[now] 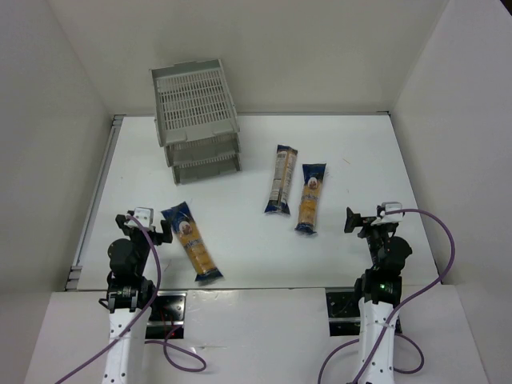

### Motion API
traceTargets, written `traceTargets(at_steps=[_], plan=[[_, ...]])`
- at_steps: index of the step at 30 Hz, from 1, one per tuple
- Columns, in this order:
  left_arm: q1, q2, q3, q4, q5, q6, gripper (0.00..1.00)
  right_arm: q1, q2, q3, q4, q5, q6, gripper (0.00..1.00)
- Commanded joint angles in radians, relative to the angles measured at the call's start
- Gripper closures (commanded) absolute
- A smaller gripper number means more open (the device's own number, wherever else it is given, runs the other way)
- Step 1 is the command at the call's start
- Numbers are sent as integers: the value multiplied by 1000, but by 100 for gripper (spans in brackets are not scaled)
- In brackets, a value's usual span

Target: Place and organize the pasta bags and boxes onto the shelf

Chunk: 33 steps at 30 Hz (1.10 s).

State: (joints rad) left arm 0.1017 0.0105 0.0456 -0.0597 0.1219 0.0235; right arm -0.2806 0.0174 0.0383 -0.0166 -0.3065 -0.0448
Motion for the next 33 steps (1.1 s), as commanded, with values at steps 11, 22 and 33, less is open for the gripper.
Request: traceTargets(at_steps=[11, 22, 33], plan=[[-3, -29, -39, 32, -15, 6, 0, -6, -2, -3, 12, -72, -64, 1], [-3, -29, -39, 32, -15, 6, 0, -6, -2, 143, -346, -283, -1200, 0], [-3, -29, -39, 32, -15, 6, 0, -6, 117, 473, -236, -227, -661, 0]])
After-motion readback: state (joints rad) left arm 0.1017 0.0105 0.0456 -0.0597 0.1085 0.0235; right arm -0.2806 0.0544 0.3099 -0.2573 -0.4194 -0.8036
